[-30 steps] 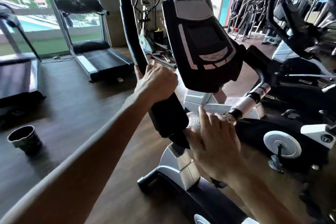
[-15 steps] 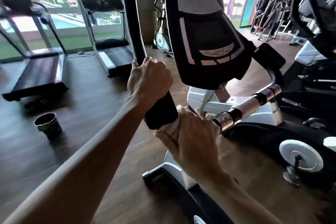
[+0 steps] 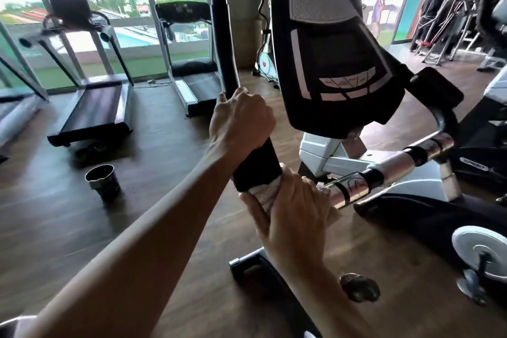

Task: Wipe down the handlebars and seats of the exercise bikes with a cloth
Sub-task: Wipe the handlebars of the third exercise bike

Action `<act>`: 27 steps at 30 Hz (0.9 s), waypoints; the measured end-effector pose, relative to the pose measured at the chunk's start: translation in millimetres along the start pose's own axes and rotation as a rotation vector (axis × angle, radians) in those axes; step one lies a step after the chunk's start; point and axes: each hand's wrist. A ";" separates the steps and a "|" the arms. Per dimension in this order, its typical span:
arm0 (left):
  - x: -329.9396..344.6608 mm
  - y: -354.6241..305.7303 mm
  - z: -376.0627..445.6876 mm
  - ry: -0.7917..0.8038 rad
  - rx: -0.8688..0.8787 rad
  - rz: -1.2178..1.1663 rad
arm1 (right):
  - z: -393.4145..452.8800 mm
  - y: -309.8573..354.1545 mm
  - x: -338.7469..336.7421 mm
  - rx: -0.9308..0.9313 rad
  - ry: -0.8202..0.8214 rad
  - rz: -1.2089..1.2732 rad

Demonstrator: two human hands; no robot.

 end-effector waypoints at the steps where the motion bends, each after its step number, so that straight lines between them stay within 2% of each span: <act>1: -0.1 -0.4 -0.9 0.001 -0.002 -0.003 | -0.2 -7.9 0.8 -0.051 0.014 0.002; 4: -0.6 -1.7 -4.1 0.002 0.005 0.007 | 3.0 -35.2 -0.2 -0.264 0.047 -0.024; 7: 0.7 -3.6 -10.5 0.009 0.005 0.019 | 7.4 -83.2 0.6 -0.557 0.041 -0.053; 9: 6.3 -3.9 -14.1 0.000 0.017 0.044 | 9.0 -108.2 -2.5 -0.638 0.062 -0.007; 11: 13.2 -2.5 -12.7 0.000 0.008 0.051 | 5.3 -103.0 -4.9 -0.547 0.059 0.055; 15: 22.3 -4.1 -8.4 0.008 -0.030 0.050 | 7.2 -44.5 -8.8 -0.179 0.112 0.035; 17: 23.6 -5.0 -9.7 0.009 -0.041 0.028 | 10.4 -48.2 -8.4 -0.209 0.108 0.050; 21: 24.3 -0.1 -13.3 0.005 -0.010 0.029 | 21.6 -105.0 -6.1 -0.455 0.099 0.145; 23: 25.1 0.2 -15.0 0.001 -0.007 0.030 | 36.8 -133.5 -4.5 -0.408 0.149 0.205; 27: 28.5 -1.1 -15.3 -0.035 0.005 0.034 | 59.7 -171.6 -6.1 -0.161 0.152 0.236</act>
Point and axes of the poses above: each hand's wrist, its own z-axis towards the middle knuckle, its own x-axis out of the palm, y = z × x, and after that the axes turned 8 degrees about -z, right-handed
